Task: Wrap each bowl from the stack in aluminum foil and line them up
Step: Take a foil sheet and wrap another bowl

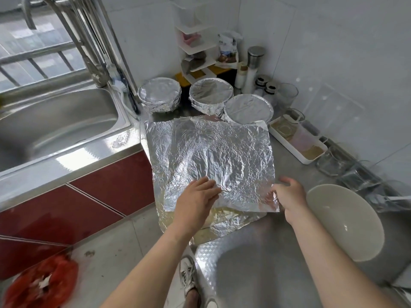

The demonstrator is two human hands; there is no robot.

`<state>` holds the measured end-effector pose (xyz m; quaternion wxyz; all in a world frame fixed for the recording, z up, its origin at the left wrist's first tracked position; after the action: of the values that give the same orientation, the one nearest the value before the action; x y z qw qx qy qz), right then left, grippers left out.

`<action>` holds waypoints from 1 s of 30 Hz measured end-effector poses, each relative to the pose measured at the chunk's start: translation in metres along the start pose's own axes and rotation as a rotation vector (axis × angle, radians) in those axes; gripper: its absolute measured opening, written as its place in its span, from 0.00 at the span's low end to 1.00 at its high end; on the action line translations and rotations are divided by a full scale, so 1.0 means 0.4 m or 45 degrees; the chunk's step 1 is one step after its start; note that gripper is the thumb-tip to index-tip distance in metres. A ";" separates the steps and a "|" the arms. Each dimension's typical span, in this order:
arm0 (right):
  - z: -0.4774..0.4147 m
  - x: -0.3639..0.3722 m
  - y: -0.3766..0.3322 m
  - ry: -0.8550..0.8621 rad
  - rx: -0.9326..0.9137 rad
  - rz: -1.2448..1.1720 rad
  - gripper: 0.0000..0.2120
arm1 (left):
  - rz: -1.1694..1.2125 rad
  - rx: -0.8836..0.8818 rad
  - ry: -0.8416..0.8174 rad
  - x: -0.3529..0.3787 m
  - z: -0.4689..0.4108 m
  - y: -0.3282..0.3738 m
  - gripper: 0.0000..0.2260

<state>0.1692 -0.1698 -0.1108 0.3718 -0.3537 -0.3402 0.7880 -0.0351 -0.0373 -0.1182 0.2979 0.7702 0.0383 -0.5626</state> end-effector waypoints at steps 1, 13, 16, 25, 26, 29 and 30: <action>0.001 0.003 -0.002 -0.013 -0.016 -0.007 0.22 | 0.002 -0.001 0.024 -0.001 -0.001 0.000 0.09; -0.015 0.028 0.019 -0.151 0.047 -0.213 0.04 | 0.002 0.097 0.074 0.018 0.003 -0.008 0.08; -0.009 0.033 0.020 -0.061 -0.052 -0.147 0.04 | -0.026 0.113 0.057 0.022 0.000 -0.013 0.08; 0.102 0.103 0.015 -0.224 -1.678 1.005 0.04 | -0.059 0.173 0.075 0.019 -0.005 -0.008 0.09; 0.102 0.113 0.029 -0.304 -1.726 1.072 0.05 | -0.069 0.185 0.080 0.020 -0.006 -0.008 0.09; 0.091 0.116 0.047 -0.364 -1.845 1.149 0.09 | -0.060 0.214 0.090 0.018 -0.003 -0.017 0.07; 0.088 0.113 0.047 -0.362 -1.875 1.161 0.10 | -0.036 0.217 0.092 0.017 -0.002 -0.020 0.08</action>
<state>0.1128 -0.1514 -0.1212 -0.3478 -0.5038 -0.6310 0.4766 -0.0353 -0.0323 -0.1274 0.2217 0.8120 0.0120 -0.5398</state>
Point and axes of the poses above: each hand's wrist, its own z-axis away from the middle knuckle, its own x-axis out of the palm, y = z × x, the point moved 1 cm from there along -z, towards the middle knuckle, and after that the axes turned 3 degrees about -y, right-handed, at the moved point
